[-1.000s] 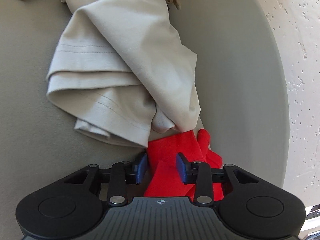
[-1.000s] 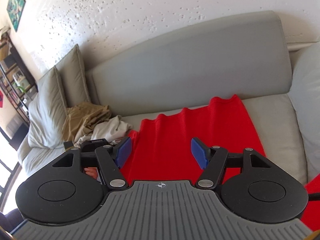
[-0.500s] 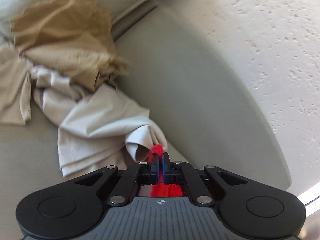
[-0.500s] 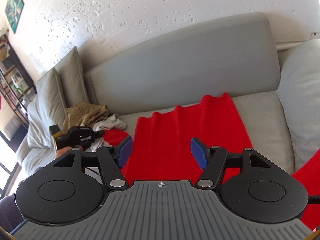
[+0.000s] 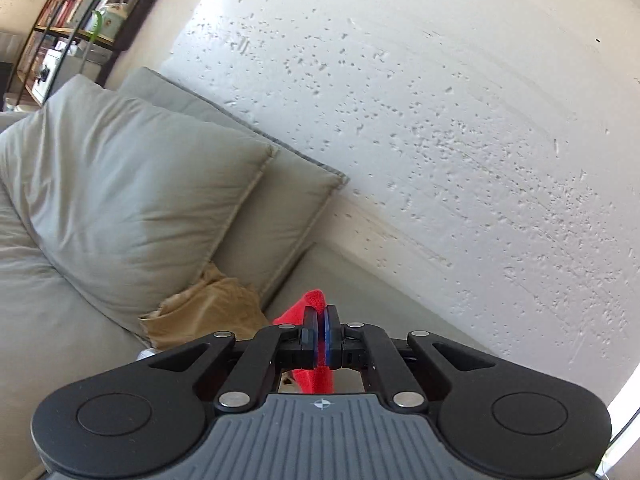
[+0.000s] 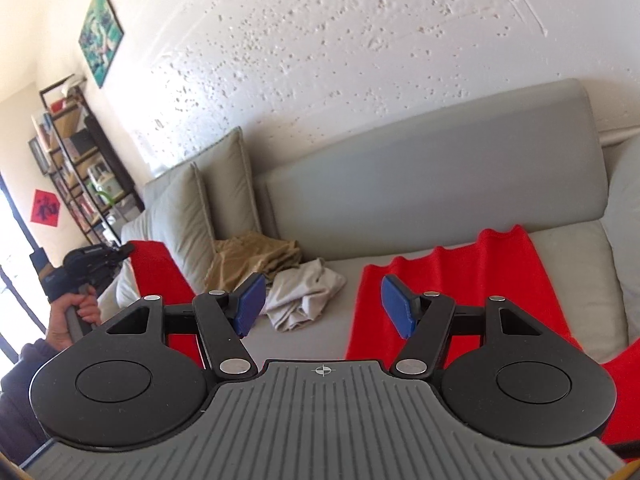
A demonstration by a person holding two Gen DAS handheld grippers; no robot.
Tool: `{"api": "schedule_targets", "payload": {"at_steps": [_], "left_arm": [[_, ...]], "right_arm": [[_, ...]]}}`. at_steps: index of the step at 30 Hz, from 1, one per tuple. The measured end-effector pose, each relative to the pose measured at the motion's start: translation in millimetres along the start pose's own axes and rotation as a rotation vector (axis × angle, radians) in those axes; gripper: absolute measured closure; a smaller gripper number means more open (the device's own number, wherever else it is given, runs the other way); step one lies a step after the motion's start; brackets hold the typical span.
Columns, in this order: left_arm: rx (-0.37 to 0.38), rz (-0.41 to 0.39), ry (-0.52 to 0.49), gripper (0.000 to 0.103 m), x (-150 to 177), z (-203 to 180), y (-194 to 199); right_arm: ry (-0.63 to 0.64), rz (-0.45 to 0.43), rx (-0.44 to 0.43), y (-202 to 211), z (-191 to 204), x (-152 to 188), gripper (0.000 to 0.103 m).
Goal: Fold clothes
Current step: 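Pull the held edge outward with the left gripper and open it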
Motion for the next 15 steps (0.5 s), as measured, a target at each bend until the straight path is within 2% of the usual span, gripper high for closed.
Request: {"api": "schedule_targets", "payload": {"at_steps": [3, 8, 12, 15], "left_arm": [[-0.053, 0.005, 0.048, 0.101, 0, 38, 3], [-0.124, 0.052, 0.153, 0.101, 23, 109, -9], [-0.15, 0.1, 0.235, 0.101, 43, 146, -35], [-0.116, 0.108, 0.251, 0.101, 50, 150, -56]], "right_arm": [[-0.057, 0.024, -0.071, -12, 17, 3, 0.035], [-0.144, 0.08, -0.152, -37, 35, 14, 0.035], [-0.125, 0.124, -0.143, -52, 42, 24, 0.035], [-0.116, 0.139, -0.115, -62, 42, 28, 0.035]]}}
Point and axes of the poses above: each gripper's, at about its wrist camera, not at the fingertips, and y roughly against the way its jaws point, z to its left, x to its underside, the point moved 10 cm from there along -y, roughly the way its jaws point, and after that the axes turned 10 degrees about y, right-handed, at the moved point
